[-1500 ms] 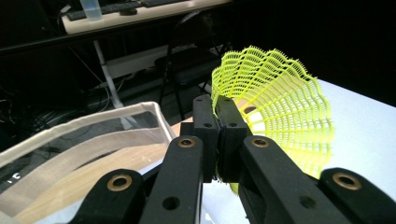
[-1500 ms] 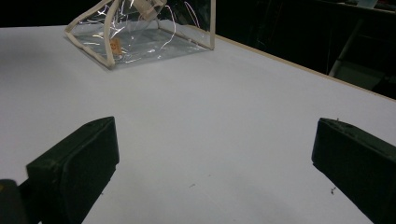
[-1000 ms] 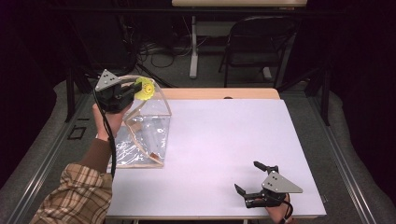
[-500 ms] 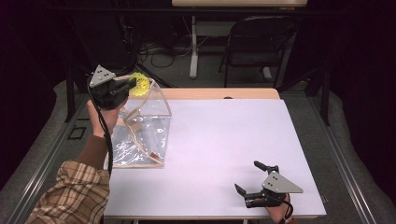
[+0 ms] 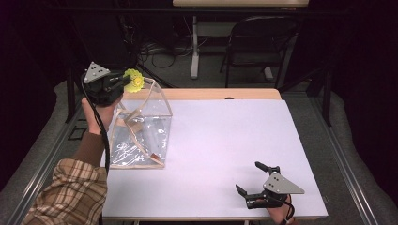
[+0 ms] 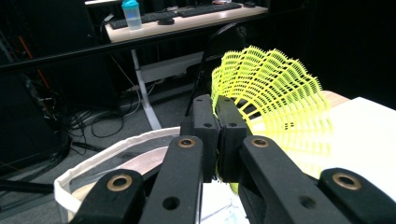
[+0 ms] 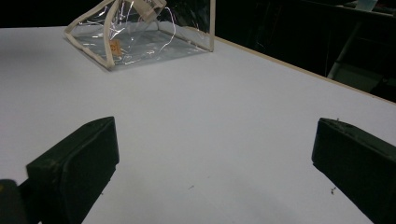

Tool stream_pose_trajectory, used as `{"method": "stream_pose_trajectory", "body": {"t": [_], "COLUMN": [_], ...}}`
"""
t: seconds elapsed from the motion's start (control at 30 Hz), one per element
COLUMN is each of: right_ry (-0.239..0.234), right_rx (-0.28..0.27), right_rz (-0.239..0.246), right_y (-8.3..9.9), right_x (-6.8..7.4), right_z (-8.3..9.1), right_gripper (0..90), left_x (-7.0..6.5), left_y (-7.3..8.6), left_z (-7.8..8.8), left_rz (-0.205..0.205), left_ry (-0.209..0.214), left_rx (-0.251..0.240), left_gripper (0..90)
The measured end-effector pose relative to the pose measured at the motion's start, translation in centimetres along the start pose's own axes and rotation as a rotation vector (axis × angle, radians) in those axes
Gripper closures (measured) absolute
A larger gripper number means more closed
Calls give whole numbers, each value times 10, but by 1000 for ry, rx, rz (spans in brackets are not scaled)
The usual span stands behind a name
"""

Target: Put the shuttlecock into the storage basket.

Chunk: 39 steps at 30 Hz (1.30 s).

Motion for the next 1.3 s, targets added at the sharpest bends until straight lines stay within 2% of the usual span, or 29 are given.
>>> {"method": "stream_pose_trajectory", "body": {"t": [0.37,1.3], "right_ry": [-1,-3], "right_rx": [2,-1], "right_rz": [-2,1], "right_y": [0,0], "right_x": [0,0], "right_z": [0,0], "right_gripper": [2,3], "left_x": [13,20], "left_y": [6,22], "left_z": [-4,-19], "left_rz": [19,39], "left_ry": [-29,-44], "left_rx": [28,79], "left_gripper": [892,892]}}
Point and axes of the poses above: each handheld gripper's, and its own axes: z roughly backward along the jaws, y roughly out of its underside, x roughly to its left, the point moved 5 cm from there along -z, roughly forward along the jaws, and after that the axes turned 2 degrees about -y, right-handed, at the moved point
